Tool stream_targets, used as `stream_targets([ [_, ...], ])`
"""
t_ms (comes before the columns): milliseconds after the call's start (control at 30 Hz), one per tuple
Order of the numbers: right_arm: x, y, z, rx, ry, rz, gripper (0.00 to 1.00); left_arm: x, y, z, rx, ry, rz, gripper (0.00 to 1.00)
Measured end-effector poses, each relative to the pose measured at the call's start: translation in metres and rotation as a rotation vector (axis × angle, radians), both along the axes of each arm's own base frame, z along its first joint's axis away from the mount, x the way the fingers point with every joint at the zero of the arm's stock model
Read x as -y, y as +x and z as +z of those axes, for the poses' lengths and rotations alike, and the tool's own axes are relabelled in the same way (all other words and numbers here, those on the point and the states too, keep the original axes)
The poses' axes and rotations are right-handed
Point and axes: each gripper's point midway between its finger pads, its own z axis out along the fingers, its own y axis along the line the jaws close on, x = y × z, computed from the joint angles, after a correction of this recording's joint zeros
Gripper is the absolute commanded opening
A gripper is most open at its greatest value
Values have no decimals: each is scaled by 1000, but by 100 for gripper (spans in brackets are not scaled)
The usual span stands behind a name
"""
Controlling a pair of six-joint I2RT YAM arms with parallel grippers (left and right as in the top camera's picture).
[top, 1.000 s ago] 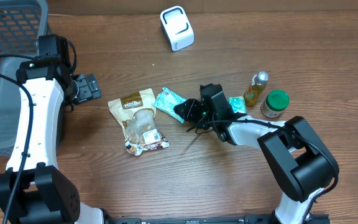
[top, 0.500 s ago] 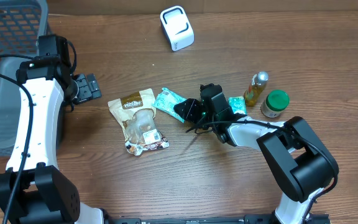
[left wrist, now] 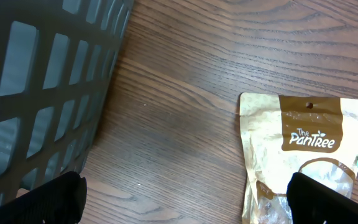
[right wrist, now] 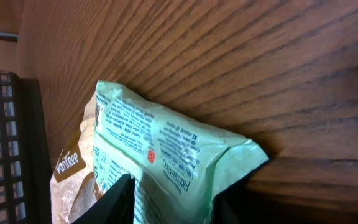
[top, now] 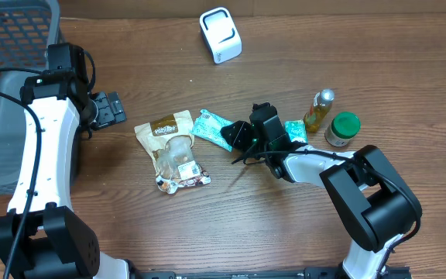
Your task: Scan the item barcode
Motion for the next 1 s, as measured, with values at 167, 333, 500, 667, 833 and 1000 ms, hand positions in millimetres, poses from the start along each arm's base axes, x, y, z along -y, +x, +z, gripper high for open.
stream_targets([
  [167,1,2,0,13,-17,-16,37,0,0,0,0,0,0,100],
  [333,1,3,0,29,-36,-30,36,0,0,0,0,0,0,100],
  [500,2,4,-1,37,-49,-42,31,0,0,0,0,0,0,100],
  [667,1,5,-3,41,-45,-40,17,0,0,0,0,0,0,100],
  [833,-4,3,-5,30,-21,-19,6,0,0,0,0,0,0,100],
  [1000,-4,-1,-4,-8,30,33,4,0,0,0,0,0,0,99],
])
